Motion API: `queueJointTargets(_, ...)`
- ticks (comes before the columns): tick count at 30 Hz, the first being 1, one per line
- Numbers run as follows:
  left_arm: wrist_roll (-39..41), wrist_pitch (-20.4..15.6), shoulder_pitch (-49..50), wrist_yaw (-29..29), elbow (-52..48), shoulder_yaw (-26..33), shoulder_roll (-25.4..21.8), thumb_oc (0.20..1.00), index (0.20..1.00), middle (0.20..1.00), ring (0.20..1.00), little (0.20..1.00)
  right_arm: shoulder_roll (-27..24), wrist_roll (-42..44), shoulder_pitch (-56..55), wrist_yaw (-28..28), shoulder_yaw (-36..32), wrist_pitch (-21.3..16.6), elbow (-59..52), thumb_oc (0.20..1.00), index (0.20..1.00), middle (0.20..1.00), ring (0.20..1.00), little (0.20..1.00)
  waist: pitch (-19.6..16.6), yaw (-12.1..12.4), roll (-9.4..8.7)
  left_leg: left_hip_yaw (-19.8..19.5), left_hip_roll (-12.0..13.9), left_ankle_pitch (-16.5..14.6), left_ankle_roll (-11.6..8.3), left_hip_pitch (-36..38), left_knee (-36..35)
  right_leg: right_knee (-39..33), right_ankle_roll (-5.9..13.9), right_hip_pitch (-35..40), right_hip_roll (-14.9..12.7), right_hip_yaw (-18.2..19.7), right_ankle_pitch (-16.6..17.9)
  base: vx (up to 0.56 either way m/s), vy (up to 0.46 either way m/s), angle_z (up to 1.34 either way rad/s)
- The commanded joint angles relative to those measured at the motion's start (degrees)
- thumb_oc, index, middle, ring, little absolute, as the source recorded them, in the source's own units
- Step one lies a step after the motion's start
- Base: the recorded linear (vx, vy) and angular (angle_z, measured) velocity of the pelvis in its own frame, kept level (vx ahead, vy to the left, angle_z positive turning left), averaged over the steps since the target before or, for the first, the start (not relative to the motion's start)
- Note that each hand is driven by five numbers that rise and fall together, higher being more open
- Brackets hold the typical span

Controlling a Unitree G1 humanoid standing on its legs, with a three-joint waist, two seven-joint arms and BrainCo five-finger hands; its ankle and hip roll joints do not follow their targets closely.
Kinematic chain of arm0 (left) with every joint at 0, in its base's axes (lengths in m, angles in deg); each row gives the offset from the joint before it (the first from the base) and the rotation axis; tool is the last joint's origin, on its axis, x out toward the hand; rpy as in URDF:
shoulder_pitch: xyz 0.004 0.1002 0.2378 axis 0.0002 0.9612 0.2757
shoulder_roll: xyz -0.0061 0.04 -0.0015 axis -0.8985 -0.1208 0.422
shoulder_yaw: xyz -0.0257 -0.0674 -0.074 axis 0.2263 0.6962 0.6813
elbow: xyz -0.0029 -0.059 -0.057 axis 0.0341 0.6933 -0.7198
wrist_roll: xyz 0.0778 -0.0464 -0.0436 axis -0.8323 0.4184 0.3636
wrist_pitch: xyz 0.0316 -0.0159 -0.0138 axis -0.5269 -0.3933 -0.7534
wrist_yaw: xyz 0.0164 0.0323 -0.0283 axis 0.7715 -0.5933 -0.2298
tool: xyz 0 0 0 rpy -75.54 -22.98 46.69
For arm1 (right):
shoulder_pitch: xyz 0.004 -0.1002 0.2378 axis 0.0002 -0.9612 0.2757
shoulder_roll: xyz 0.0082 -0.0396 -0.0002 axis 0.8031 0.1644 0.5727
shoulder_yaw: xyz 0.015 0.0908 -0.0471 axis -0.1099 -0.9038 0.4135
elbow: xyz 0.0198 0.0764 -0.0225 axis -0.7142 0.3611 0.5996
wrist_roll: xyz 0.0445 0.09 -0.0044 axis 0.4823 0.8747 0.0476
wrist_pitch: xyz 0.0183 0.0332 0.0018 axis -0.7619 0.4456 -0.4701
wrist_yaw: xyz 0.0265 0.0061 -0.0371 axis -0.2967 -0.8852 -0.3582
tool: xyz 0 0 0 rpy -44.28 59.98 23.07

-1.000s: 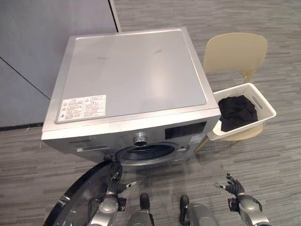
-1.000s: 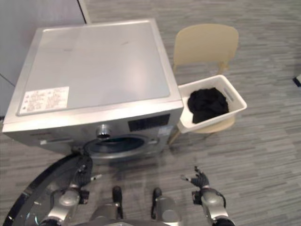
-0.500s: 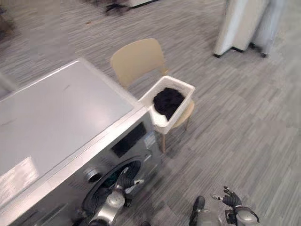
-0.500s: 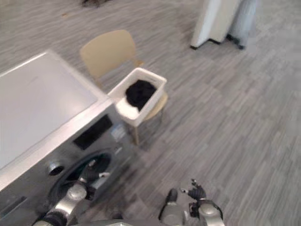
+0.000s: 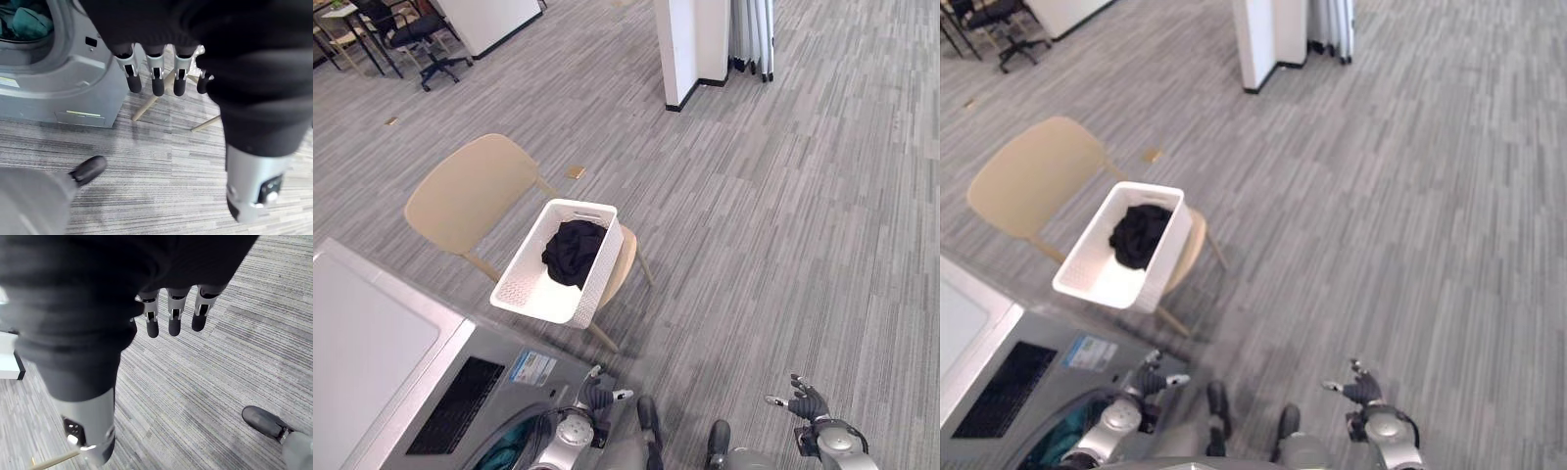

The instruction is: Grab the laundry basket,head to the washer,open it,put in the laundry and shut it.

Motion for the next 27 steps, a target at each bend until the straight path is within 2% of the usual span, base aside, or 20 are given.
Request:
queueJointTargets(1,-0.03,-1.16,-2.38,-0.78,-3.59,0.25,-1.45,1.000,1.000,1.000,1.000,1.000,-1.20,0.36,0.30,0.80,-1.47,-1.76,-1.64,1.000,1.000,1.000,1.000,1.000,1.80,0.71,-0.46,7.95,0.74,0.78,1.07,2.70,-4.89,5.02,6.77,3.57,-1.38,7.64,-9.25,0.34,0.060,-0.10)
queueJointTargets(2,-0.02,-1.14,-2.24,-0.76,-3.63,0.20,-1.48,1.000,1.000,1.000,1.000,1.000,-1.19,0.34,0.15,0.79,-1.47,-1.74,-1.69,1.000,1.000,1.000,1.000,1.000,1.96,0.80,-0.60,8.08,0.44,0.82,1.09,3.46,-5.55,5.10,6.90,3.96,-1.58,7.78,-9.49,0.34,0.089,-0.04)
queueJointTargets(4,0.13,-1.09,-1.27,-0.97,-3.98,0.52,-1.41,1.000,1.000,1.000,1.000,1.000,-0.32,0.16,-0.67,0.54,-1.31,-1.80,-1.46,1.000,1.000,1.000,1.000,1.000,0.97,0.72,-0.66,9.42,0.76,3.05,1.40,4.46,-4.70,5.84,6.85,5.24,-0.97,7.40,-10.48,0.33,0.072,0.14)
queueJointTargets(7,0.65,-1.06,-0.09,-1.19,-4.35,1.25,-2.03,1.000,1.000,1.000,1.000,1.000,0.83,-0.19,-0.44,-0.27,-0.44,-1.42,-0.12,1.000,1.000,1.000,1.000,1.000,-0.68,1.67,-2.68,10.10,-0.11,1.73,2.91,5.21,-2.90,8.65,7.06,6.05,-2.53,6.43,-12.11,0.29,0.053,0.15)
queueJointTargets(8,0.76,-1.10,0.12,-1.50,-4.38,1.92,-2.37,1.000,1.000,1.000,1.000,1.000,1.07,-0.46,0.16,-0.39,-0.15,-1.49,0.58,1.000,1.000,1.000,1.000,1.000,-1.30,2.45,-3.38,10.34,-0.50,0.73,3.45,5.60,-2.45,10.25,7.94,6.28,-3.36,5.44,-12.02,0.33,0.121,0.43)
queueJointTargets(9,0.53,-0.93,0.26,-1.53,-4.96,2.18,-3.49,1.000,1.000,1.000,1.000,1.000,1.49,-1.32,0.92,-1.15,0.55,-1.26,0.70,1.000,1.000,1.000,1.000,1.000,-1.51,3.23,-4.55,9.77,-1.70,-1.57,5.12,6.95,-1.71,17.55,9.71,4.38,-5.68,4.65,-11.04,0.25,0.099,0.49)
queueJointTargets(10,0.53,-0.93,0.26,-1.53,-4.96,2.19,-3.50,1.000,1.000,1.000,1.000,1.000,1.49,-1.32,0.93,-1.15,0.56,-1.26,0.70,1.000,1.000,1.000,1.000,1.000,-1.53,3.23,-4.57,9.78,-1.71,-1.57,5.13,6.93,-1.70,17.58,9.71,4.35,-5.70,4.65,-11.07,0.28,0.123,0.66)
queueJointTargets(11,1.09,-1.06,0.47,-1.82,-5.91,3.16,-4.33,1.000,1.000,1.000,1.000,1.000,1.75,-1.92,1.35,-1.31,1.00,-1.41,-0.28,1.000,1.000,1.000,1.000,1.000,-1.38,3.51,-5.36,8.50,-3.37,-3.91,6.97,8.56,-0.94,25.45,12.07,1.51,-7.33,4.61,-8.01,0.19,0.062,0.45)
queueJointTargets(12,1.24,-1.12,0.53,-2.08,-6.12,3.20,-4.53,1.000,1.000,1.000,1.000,1.000,1.93,-1.82,1.65,-1.35,1.24,-1.53,-0.60,1.000,1.000,1.000,1.000,1.000,-1.19,3.45,-5.41,7.54,-3.76,-4.47,7.37,9.45,-1.02,28.48,12.18,-0.44,-7.56,5.20,-6.89,0.19,0.064,0.72)
queueJointTargets(13,1.24,-1.11,0.54,-2.08,-6.14,3.22,-4.54,1.000,1.000,1.000,1.000,1.000,1.94,-1.82,1.67,-1.34,1.26,-1.53,-0.59,1.000,1.000,1.000,1.000,1.000,-1.22,3.41,-5.46,7.53,-3.84,-4.50,7.41,9.41,-1.02,28.67,12.23,-0.56,-7.65,5.20,-6.98,0.11,-0.023,0.96)
queueJointTargets(14,2.04,-1.39,0.15,-2.63,-6.17,3.71,-4.39,1.000,1.000,1.000,1.000,1.000,1.98,-1.81,2.54,-1.36,1.56,-1.58,-1.23,1.000,1.000,1.000,1.000,1.000,-0.76,3.42,-4.12,5.11,-3.35,-4.10,7.83,10.61,-1.58,28.73,10.44,-5.03,-6.48,6.41,-6.94,0.05,-0.031,1.12)
queueJointTargets(15,2.04,-1.39,0.15,-2.63,-6.17,3.71,-4.39,1.000,1.000,1.000,1.000,1.000,1.97,-1.81,2.55,-1.36,1.57,-1.58,-1.22,1.000,1.000,1.000,1.000,1.000,-0.73,3.37,-4.13,5.07,-3.38,-4.10,7.83,10.63,-1.59,28.76,10.44,-5.00,-6.50,6.37,-6.97,0.17,-0.106,1.23)
queueJointTargets(16,2.45,-1.82,0.00,-2.66,-6.24,3.70,-4.12,1.000,1.000,1.000,1.000,1.000,1.71,-2.11,3.30,-1.45,2.38,-1.67,-1.08,1.000,1.000,1.000,1.000,1.000,-0.37,3.55,-3.13,1.58,-3.50,-4.66,7.72,11.75,-1.71,24.99,8.97,-7.30,-6.59,7.79,-8.41,0.12,-0.073,0.88)
queueJointTargets(18,2.31,-1.80,-0.05,-2.53,-6.21,3.48,-4.05,1.000,1.000,1.000,1.000,1.000,1.62,-2.02,3.37,-1.45,2.39,-1.67,-1.14,1.000,1.000,1.000,1.000,1.000,-0.20,3.30,-3.00,0.26,-3.76,-4.86,7.71,12.20,-1.72,23.55,8.75,-8.24,-6.26,9.24,-8.15,0.14,-0.090,0.76)
queueJointTargets(20,1.91,-1.71,-0.40,-2.32,-5.87,3.01,-3.74,1.000,1.000,1.000,1.000,1.000,1.38,-1.64,3.47,-1.48,2.57,-1.58,-0.98,1.000,1.000,1.000,1.000,1.000,0.33,2.35,-2.93,-4.26,-4.77,-5.31,7.62,12.89,-1.57,19.42,8.59,-11.63,-3.87,16.13,-5.95,0.16,-0.141,1.01)
queueJointTargets(21,1.29,-1.64,-0.96,-2.05,-5.30,2.53,-3.59,1.000,1.000,1.000,1.000,1.000,1.28,-1.24,3.43,-1.59,2.49,-1.56,-0.82,1.000,1.000,1.000,1.000,1.000,0.80,1.44,-3.19,-7.22,-5.57,-5.64,7.46,13.42,-1.43,16.72,8.88,-12.91,-2.35,21.51,-4.70,0.19,-0.229,1.47)
queueJointTargets(22,0.64,-1.39,-1.48,-1.91,-4.63,2.16,-3.43,1.000,1.000,1.000,1.000,1.000,0.84,-1.22,3.44,-1.77,2.68,-1.24,-0.04,1.000,1.000,1.000,1.000,1.000,1.34,0.35,-3.68,-11.49,-6.33,-6.10,6.95,13.61,-0.54,14.56,9.44,-15.55,-0.41,28.90,-2.03,0.15,-0.187,1.88)
queueJointTargets(23,0.63,-1.39,-1.48,-1.91,-4.63,2.17,-3.42,1.000,1.000,1.000,1.000,1.000,0.82,-1.22,3.46,-1.77,2.69,-1.26,-0.01,1.000,1.000,1.000,1.000,1.000,1.40,0.23,-3.63,-11.61,-6.32,-6.19,6.95,13.64,-0.44,14.64,9.43,-15.48,-0.42,28.78,-2.13,0.12,-0.183,2.13)
queueJointTargets(24,0.58,-1.57,-2.05,-1.61,-4.49,1.25,-3.70,1.000,1.000,1.000,1.000,1.000,0.91,-1.19,2.52,-1.85,2.27,-1.18,-0.12,1.000,1.000,1.000,1.000,1.000,1.25,0.41,-4.60,-14.19,-7.69,-6.96,6.89,13.42,0.81,12.15,9.17,-13.38,-1.43,29.36,-1.79,0.04,-0.144,1.82)
queueJointTargets(27,0.87,-1.50,-2.47,-1.62,-3.61,1.06,-3.15,1.000,1.000,1.000,1.000,1.000,0.55,-1.18,3.24,-2.32,2.48,-1.64,0.43,1.000,1.000,1.000,1.000,1.000,1.03,0.91,-5.39,-16.33,-7.84,-7.20,5.57,11.24,3.03,10.58,8.56,-11.57,-3.13,25.50,-0.65,0.02,-0.277,1.63)
